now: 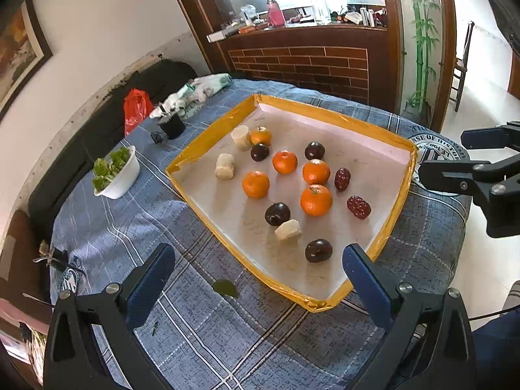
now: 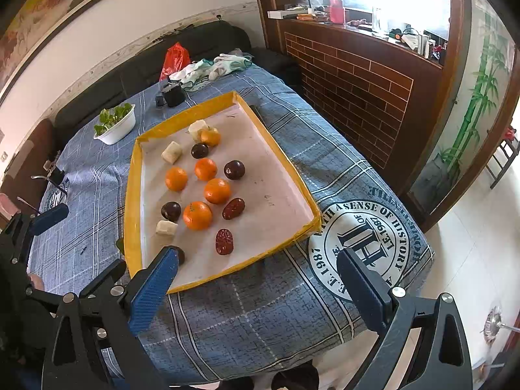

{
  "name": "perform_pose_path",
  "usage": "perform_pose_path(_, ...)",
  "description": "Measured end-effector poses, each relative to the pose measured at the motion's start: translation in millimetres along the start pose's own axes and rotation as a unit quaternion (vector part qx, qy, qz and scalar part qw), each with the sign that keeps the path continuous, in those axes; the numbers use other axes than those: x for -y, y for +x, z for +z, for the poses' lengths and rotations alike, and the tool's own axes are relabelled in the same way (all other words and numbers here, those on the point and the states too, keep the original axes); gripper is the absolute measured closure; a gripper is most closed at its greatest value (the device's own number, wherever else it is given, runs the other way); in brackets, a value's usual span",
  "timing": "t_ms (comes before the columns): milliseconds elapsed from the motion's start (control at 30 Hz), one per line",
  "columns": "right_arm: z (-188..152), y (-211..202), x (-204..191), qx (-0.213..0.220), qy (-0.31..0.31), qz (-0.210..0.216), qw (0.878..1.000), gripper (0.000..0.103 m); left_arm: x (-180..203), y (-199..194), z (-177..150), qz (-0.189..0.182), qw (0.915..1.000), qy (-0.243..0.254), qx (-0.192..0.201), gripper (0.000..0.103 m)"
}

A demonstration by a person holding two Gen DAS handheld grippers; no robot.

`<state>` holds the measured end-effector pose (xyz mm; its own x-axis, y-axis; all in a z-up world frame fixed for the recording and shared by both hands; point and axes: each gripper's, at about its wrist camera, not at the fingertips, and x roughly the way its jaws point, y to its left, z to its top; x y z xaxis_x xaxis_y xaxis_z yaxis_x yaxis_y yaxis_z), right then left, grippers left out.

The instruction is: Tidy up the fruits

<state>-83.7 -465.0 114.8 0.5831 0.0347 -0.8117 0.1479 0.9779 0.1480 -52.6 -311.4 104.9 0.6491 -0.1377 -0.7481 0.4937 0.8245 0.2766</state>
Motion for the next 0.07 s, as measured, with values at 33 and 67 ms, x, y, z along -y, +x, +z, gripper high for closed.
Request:
perform_pose_path(33,0.0,0.0,0.3,0.0,0.0,0.0,1.0,0.003,0.1,-0.8,-0.1,0.0,1.0,0.002,0.002,0.0)
perform_pose_path(67,-0.1,0.1,0.6,0.0,0.0,0.0,1.0,0.003,0.7,-0.4,0.1,-0.001,1.0,0.005,0.002,0.0)
